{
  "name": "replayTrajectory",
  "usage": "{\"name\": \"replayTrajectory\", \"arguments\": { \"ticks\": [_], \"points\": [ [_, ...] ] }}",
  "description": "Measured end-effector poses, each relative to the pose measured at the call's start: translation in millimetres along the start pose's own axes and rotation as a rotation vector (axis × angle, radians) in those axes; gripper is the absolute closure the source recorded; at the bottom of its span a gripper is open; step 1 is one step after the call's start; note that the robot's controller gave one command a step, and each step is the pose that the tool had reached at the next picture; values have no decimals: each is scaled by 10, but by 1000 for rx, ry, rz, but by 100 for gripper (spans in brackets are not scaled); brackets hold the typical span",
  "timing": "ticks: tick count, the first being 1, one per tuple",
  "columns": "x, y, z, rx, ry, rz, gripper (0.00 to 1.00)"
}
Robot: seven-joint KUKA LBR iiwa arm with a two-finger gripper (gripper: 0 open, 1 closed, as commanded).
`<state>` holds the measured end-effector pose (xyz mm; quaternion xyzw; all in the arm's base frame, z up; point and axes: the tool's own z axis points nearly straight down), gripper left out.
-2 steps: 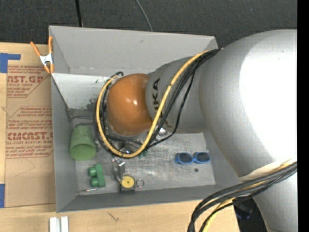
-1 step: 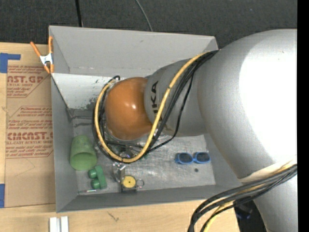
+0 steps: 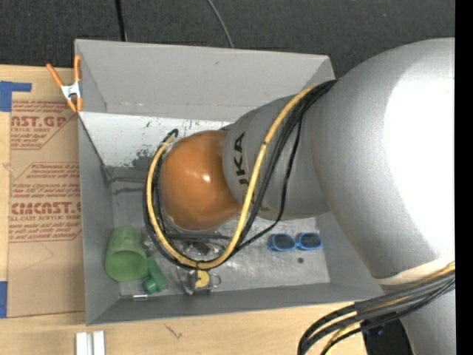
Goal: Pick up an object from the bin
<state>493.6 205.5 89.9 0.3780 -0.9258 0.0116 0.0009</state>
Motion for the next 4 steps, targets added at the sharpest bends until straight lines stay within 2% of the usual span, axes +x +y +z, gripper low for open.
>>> {"name": "replayTrajectory", "arguments": {
  "ticks": [3,4],
  "points": [
    [-25,-27,56,2,-1,-83,0],
    [-18,-64,139,10,7,-174,0]
  ]
}}
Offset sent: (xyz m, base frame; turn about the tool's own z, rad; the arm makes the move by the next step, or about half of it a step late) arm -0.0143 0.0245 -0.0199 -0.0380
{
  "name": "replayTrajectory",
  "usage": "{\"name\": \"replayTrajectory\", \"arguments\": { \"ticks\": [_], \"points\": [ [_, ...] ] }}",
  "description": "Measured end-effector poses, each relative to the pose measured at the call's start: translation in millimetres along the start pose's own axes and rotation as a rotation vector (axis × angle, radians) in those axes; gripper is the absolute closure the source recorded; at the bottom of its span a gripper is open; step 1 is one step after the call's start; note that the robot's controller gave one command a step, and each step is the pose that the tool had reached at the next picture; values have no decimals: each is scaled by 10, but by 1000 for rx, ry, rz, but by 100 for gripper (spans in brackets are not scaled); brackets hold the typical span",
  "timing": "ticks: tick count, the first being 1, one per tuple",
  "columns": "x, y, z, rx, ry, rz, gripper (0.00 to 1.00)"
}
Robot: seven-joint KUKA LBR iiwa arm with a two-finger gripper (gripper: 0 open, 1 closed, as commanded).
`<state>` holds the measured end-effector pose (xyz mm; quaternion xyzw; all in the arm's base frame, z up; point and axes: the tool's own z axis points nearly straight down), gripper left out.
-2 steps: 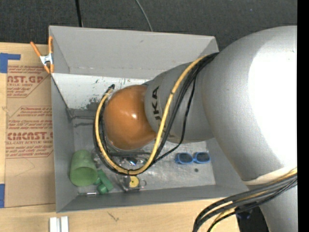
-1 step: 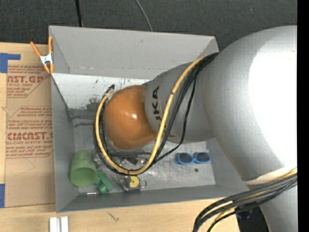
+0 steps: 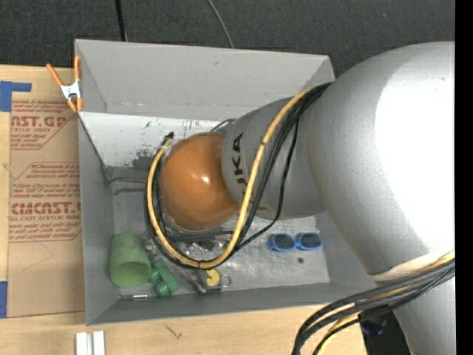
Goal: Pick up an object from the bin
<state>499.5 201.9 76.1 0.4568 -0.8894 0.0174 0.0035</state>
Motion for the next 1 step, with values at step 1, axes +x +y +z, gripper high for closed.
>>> {"name": "replayTrajectory", "arguments": {
  "ticks": [1],
  "points": [
    [-40,31,-41,-6,-9,-61,0]
  ]
}}
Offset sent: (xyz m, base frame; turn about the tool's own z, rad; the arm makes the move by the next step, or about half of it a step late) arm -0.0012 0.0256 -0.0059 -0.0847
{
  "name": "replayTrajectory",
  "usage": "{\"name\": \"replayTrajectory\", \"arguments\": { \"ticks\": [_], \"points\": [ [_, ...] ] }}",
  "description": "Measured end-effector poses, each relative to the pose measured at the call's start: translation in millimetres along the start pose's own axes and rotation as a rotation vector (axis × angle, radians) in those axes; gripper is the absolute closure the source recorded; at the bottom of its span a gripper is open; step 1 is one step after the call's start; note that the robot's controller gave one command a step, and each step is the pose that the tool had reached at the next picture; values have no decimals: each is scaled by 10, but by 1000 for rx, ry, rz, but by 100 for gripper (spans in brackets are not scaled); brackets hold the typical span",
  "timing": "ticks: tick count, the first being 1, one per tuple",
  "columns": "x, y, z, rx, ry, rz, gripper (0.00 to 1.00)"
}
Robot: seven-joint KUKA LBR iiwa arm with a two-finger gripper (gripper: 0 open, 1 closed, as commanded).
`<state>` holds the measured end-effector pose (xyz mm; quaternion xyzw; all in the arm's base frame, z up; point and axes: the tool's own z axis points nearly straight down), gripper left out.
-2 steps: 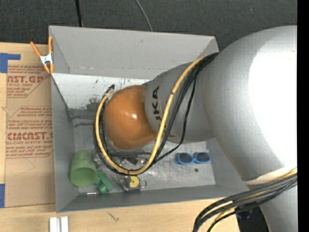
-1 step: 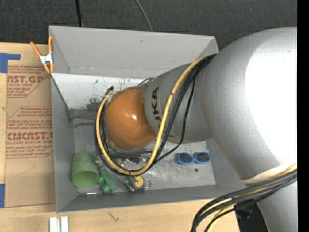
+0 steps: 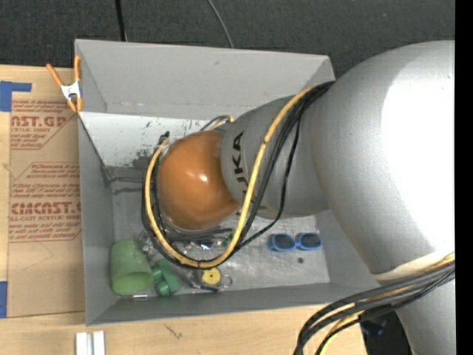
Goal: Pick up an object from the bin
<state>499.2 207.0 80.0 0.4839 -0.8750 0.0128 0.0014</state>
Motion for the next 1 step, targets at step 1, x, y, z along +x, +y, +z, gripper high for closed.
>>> {"name": "replayTrajectory", "arguments": {
  "ticks": [1],
  "points": [
    [53,5,-27,14,-26,-201,0]
  ]
}}
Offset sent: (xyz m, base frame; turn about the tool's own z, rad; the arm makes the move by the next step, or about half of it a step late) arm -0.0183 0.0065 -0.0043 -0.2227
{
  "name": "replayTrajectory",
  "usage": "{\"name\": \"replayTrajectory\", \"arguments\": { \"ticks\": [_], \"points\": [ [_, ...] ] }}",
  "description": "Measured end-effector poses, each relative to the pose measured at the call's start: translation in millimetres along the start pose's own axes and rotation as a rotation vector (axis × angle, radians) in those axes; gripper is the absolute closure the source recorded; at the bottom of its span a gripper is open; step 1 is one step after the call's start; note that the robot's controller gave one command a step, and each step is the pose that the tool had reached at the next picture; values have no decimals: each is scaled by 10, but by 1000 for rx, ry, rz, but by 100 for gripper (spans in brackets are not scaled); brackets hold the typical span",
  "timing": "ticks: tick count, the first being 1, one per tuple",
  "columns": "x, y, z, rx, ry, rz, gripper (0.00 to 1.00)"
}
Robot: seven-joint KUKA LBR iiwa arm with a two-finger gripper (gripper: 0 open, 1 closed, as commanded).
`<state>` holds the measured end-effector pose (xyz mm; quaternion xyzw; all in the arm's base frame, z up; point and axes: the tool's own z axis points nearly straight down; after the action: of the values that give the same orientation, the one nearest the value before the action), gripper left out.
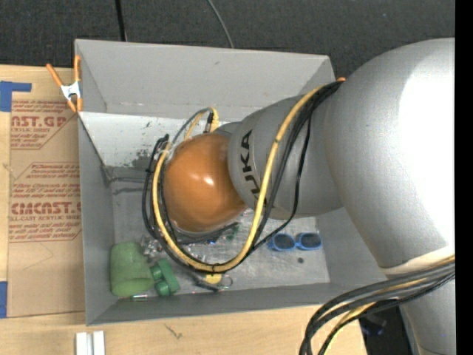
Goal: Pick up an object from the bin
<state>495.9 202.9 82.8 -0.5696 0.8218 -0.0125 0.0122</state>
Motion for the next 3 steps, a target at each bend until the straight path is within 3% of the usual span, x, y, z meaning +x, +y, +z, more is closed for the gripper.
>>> {"name": "replayTrajectory", "arguments": {
  "ticks": [2,3],
  "points": [
    [-70,-31,-12,-6,13,-317,0],
    [-149,65,16,-15,-6,-331,100]
  ]
}}
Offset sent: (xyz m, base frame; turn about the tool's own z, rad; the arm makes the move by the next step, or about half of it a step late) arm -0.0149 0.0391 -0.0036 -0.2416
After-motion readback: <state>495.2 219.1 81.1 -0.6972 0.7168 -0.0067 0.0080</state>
